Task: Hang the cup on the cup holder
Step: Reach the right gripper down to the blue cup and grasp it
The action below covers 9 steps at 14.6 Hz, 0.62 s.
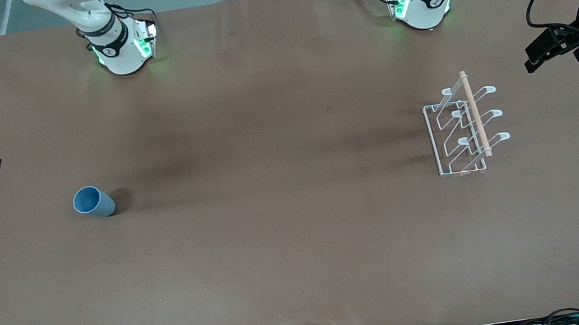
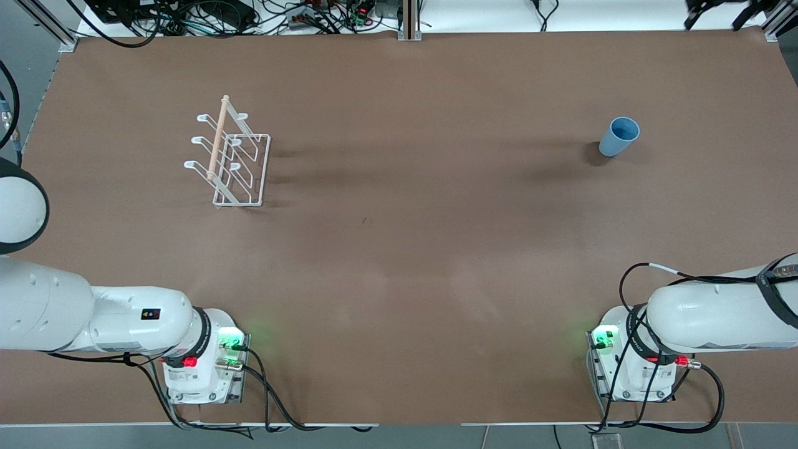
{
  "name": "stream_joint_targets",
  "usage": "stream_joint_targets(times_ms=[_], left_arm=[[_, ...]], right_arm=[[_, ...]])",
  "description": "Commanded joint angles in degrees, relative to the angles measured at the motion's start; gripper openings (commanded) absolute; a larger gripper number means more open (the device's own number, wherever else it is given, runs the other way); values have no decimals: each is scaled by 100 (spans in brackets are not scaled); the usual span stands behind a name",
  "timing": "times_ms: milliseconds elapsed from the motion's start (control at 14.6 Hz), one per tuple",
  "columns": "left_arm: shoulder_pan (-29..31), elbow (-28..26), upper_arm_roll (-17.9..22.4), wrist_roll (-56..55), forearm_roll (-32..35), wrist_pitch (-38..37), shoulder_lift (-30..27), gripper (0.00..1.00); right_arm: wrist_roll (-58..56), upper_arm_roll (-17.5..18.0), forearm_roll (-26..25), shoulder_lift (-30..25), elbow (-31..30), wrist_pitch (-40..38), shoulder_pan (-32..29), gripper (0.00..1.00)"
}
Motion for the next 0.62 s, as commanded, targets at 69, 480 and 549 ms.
stream_joint_targets(times_ms=[69,480,549], left_arm=[[-108,-3,117,53,125,-58,-21,100],[-90,5,117,53,116,-49,-3,100],[-108,-3,117,53,116,-49,-3,100]], right_arm=[[-367,49,-39,70,-1081,1133,-160,100],[-1037,40,-56,834,-2136,2836,-337,100],[-1071,40,-56,930,-2382,3276,-354,100]])
